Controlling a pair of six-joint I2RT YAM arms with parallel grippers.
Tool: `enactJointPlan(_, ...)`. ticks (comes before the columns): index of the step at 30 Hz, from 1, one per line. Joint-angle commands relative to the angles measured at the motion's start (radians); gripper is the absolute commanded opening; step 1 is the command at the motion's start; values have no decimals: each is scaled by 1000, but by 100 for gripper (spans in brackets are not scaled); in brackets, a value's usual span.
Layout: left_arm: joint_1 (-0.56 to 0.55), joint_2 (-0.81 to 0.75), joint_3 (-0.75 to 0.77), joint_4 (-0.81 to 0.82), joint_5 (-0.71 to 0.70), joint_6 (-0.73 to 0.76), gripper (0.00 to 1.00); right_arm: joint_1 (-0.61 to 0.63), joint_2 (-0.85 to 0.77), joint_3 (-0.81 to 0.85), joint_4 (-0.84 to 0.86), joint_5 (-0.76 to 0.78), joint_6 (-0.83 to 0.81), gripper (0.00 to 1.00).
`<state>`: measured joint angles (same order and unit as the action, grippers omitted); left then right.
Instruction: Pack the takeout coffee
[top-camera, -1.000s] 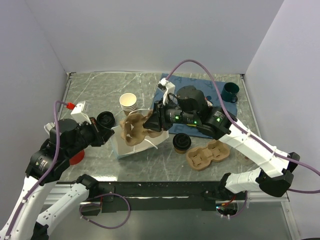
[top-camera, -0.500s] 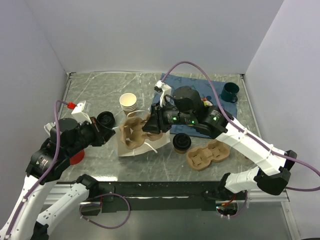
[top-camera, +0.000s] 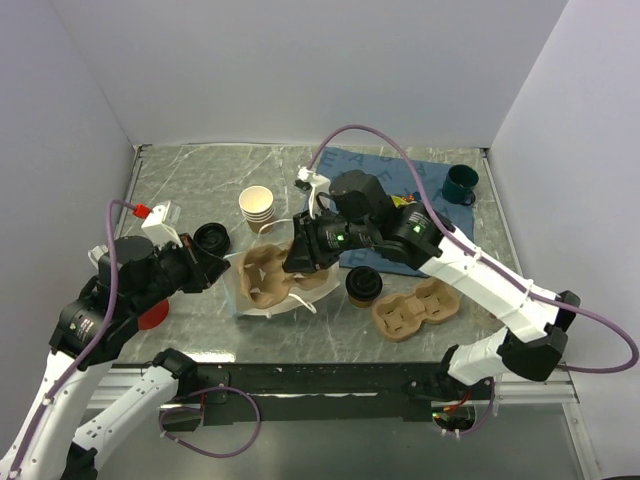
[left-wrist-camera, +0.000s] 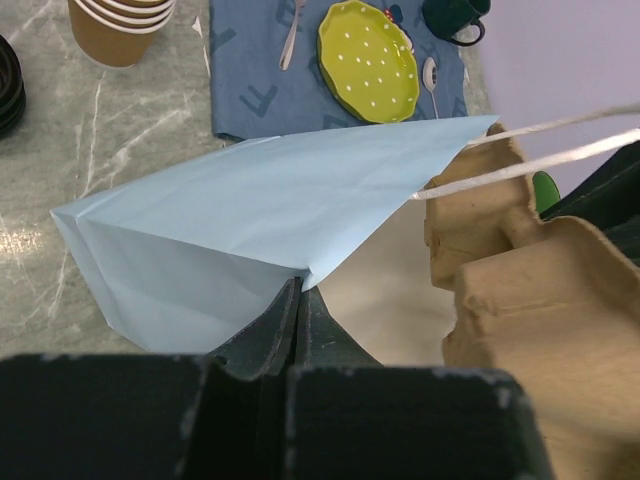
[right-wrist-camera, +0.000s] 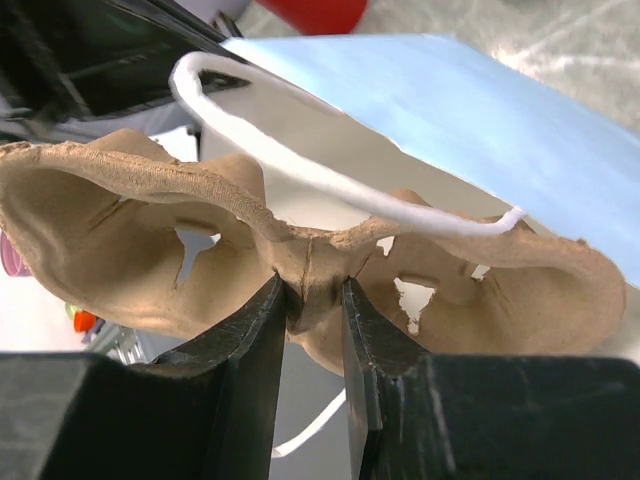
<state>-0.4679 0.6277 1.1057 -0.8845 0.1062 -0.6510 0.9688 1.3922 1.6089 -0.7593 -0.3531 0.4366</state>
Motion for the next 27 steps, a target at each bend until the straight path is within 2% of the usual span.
enactJointPlan(1,3,4,46,16,12,-19,1,14,34,83,-124,38,4,31)
enactJointPlan(17,3,40,85,1,101,-61,1,87,212,284,-359,295,8,30)
enactJointPlan(22,3,78,132,-71,82,-75,3,99,274,358,-431,402,10,29)
enactJointPlan(26,3,101,164,-119,64,-73,12,103,297,376,-448,430,8,29)
enactJointPlan(27,3,109,167,-126,59,-78,20,102,303,379,-446,428,7,29)
